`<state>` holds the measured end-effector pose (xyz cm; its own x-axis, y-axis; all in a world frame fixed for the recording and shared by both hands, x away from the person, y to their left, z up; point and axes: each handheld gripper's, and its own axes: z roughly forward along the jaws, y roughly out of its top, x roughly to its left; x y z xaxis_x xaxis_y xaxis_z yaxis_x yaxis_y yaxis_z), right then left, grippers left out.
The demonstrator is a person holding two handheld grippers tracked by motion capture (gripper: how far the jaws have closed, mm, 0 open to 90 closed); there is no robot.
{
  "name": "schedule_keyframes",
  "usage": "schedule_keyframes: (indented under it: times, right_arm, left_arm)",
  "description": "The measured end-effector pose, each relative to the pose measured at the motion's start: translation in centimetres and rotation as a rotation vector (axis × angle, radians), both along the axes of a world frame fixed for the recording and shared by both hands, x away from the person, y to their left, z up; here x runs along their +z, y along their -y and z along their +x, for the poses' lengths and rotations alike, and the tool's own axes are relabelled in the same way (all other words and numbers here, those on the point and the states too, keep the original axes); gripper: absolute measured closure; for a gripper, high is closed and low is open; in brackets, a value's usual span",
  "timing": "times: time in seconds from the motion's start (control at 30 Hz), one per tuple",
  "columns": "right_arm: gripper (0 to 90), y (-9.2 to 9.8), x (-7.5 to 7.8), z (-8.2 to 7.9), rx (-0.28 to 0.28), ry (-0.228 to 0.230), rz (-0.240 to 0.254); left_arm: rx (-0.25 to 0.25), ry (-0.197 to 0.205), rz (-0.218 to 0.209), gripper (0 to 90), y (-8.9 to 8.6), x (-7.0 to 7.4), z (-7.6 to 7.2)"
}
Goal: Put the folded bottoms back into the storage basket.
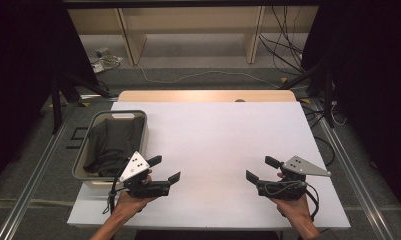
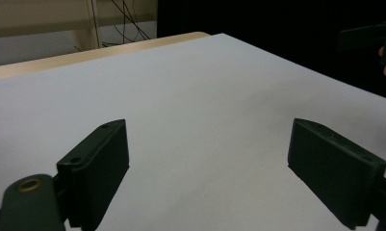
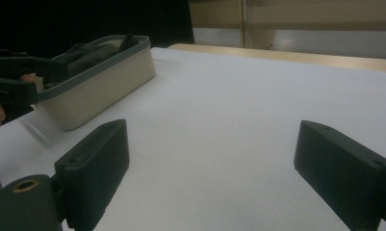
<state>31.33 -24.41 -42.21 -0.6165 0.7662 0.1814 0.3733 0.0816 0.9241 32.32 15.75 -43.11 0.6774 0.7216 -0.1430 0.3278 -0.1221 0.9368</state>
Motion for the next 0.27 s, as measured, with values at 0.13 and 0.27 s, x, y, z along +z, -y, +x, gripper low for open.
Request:
schedule_keyframes:
  times: [0.13, 0.27]
  right_arm:
    - [12.8, 0.05, -0.03, 0.08, -0.007, -0.002, -0.002]
    - [12.8, 0.17, 0.09, 0.05, -0.016, 0.001, 0.007]
  left_arm:
    - [0.001, -0.003, 0.009, 13.8, -0.01, -0.05, 0.08]
    - [-0.003, -0.002, 0.011, 13.8, 0.07, -0.07, 0.11]
